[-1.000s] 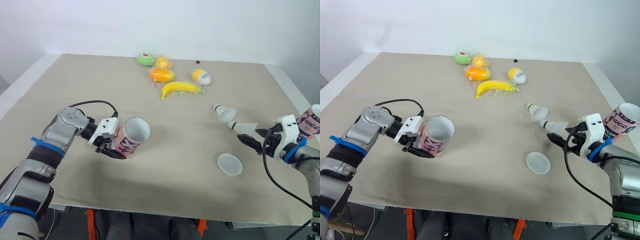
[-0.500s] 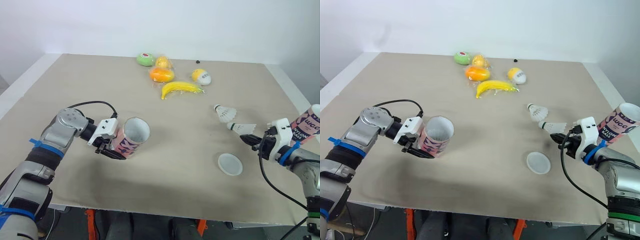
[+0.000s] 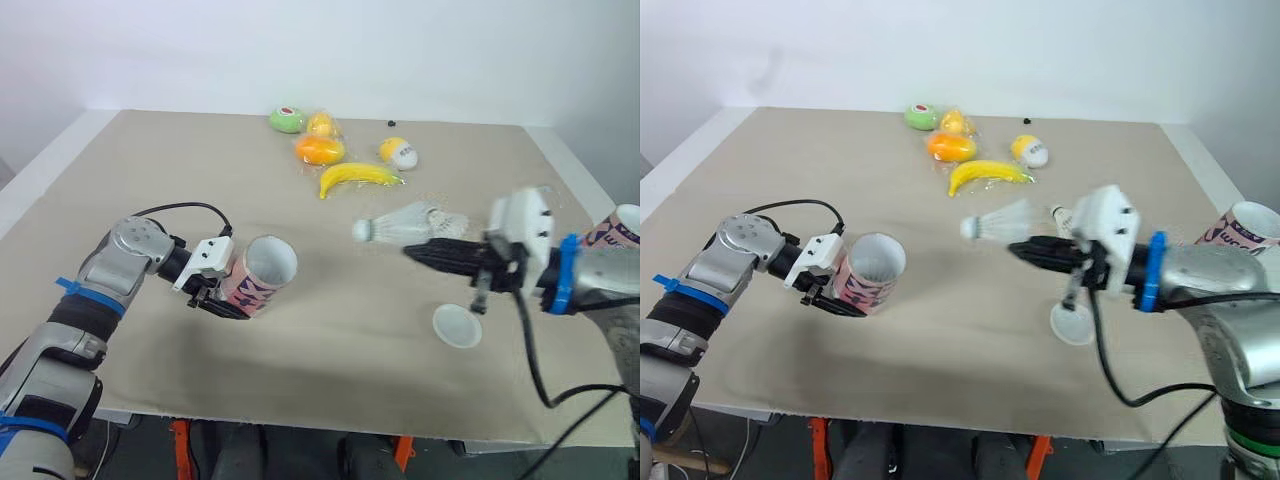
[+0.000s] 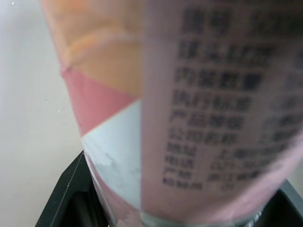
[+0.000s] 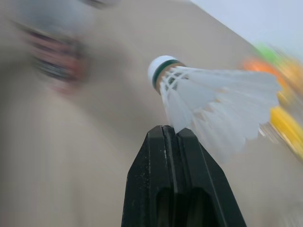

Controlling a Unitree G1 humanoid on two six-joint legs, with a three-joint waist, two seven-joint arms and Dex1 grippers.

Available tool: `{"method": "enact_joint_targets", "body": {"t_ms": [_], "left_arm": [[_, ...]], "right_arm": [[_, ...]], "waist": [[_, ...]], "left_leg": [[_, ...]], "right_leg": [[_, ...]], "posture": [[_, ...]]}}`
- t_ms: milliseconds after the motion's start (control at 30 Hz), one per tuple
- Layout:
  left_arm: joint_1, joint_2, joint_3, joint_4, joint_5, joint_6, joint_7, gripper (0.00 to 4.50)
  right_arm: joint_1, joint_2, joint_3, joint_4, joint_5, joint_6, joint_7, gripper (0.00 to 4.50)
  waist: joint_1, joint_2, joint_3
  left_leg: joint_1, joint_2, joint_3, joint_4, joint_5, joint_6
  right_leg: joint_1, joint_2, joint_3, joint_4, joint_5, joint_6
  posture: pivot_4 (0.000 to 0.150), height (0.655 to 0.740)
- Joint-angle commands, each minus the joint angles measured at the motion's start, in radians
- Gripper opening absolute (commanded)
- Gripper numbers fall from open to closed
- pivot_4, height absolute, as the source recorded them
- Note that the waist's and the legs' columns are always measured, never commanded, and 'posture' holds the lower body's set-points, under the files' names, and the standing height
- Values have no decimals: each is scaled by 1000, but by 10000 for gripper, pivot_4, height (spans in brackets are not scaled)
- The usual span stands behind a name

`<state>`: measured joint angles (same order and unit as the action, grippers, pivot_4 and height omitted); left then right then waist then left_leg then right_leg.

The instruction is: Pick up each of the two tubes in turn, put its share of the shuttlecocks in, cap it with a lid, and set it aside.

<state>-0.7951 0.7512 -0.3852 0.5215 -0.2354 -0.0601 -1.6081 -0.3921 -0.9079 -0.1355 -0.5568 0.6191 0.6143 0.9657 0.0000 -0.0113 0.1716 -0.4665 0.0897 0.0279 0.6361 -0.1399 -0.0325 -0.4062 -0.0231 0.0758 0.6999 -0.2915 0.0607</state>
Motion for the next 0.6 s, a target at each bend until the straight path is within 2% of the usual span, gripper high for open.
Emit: {"method": "enact_joint_targets", "body": {"t_ms": [33,167,300,500,567,600], "left_arm": [[-15,-7,-4,2,6,-3,-6,25944],[-19,-16,3,9,11,-3,-6,25944],[-7,-17,11,2,13,1,-6,25944],[-8,-21,20,6,18,2,-6,25944],[-7,-23,23,6,20,2,-6,25944],[-6,-24,25,5,21,3,-6,25944]], "right_arm": [[-148,22,196,-20,-87,-22,40,253],[-300,78,353,73,-217,-58,42,253],[-393,138,399,139,-248,-84,69,253],[-460,168,442,170,-269,-99,144,253],[-484,183,430,169,-232,-84,177,6511],[-495,191,416,165,-202,-73,197,11081]], "waist": [[-1,0,0],[5,-1,0],[7,-1,0],[8,-1,0],[8,-1,0],[8,-1,0]], "left_leg": [[0,0,0,0,0,0],[-1,0,0,1,0,0],[-2,0,0,0,0,0],[-2,0,0,0,0,0],[-2,0,0,0,0,0],[-2,0,0,0,0,0]], "right_leg": [[0,0,0,0,0,0],[-2,0,0,0,0,0],[-2,0,0,0,2,-5],[-2,0,-1,1,3,-3],[-2,0,-1,1,3,-3],[-2,0,-1,1,4,-3]], "posture": [[1500,6946],[1500,6946],[1500,6946],[1500,6946],[1500,6946],[1500,6946]]}}
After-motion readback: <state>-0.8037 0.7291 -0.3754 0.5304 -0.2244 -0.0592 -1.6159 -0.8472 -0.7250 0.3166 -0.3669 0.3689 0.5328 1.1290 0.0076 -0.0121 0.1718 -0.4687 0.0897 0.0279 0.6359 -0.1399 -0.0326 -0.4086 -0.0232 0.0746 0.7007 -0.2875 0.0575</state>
